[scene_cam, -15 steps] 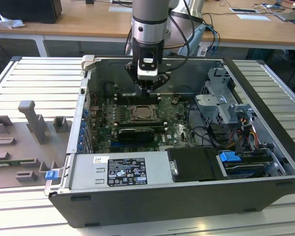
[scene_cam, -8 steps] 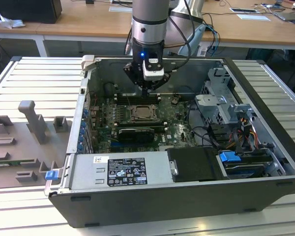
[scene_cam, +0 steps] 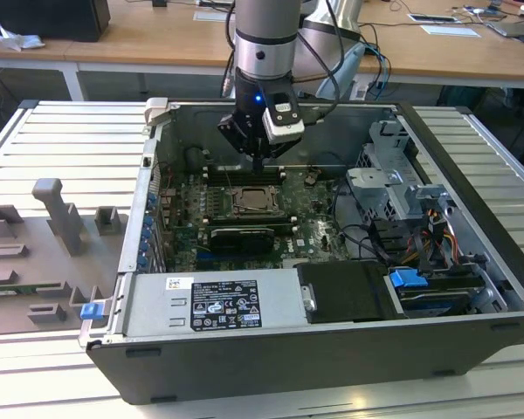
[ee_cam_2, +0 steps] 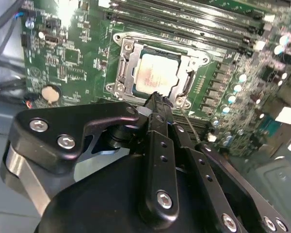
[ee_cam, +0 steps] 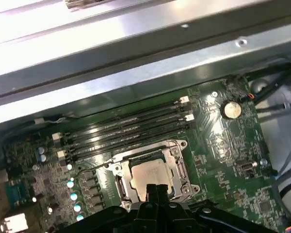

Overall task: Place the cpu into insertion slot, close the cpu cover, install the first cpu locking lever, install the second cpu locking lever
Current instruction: 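Install the first cpu locking lever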

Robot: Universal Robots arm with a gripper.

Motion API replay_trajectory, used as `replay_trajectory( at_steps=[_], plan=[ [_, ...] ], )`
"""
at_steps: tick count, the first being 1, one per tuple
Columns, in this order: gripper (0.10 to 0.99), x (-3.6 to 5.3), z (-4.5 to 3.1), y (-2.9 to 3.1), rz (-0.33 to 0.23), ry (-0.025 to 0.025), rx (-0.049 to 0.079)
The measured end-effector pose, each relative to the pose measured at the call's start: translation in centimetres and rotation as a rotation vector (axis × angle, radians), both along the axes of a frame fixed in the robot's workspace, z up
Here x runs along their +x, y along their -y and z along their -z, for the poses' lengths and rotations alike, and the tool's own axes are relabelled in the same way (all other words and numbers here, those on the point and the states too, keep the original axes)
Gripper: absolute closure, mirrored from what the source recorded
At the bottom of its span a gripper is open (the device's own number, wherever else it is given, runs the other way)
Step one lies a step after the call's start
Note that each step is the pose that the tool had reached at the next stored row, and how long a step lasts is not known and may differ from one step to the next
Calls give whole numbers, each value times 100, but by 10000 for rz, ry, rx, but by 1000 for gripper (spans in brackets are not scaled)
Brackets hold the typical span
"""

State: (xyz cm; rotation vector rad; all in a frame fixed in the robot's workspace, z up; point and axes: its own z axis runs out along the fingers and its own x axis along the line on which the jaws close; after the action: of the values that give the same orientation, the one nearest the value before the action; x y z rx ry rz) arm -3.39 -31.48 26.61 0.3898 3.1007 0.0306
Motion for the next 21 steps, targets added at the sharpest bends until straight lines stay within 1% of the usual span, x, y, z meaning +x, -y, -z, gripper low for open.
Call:
replay_trajectory(
  at_steps=[1,2,4,11,14,16,17,21],
  plan=[
    [980,0,2,0,-360,0,0],
    [980,0,3,0,-523,0,0],
    [980,0,5,0,-1041,0,0],
    [980,0,8,0,-2556,1,1],
    [980,0,8,0,-3429,0,0],
    [980,-1,9,0,-3681,1,-1],
    [980,-18,11,0,-3684,10,2],
    [980,-135,12,0,-3682,18,-2]
  ],
)
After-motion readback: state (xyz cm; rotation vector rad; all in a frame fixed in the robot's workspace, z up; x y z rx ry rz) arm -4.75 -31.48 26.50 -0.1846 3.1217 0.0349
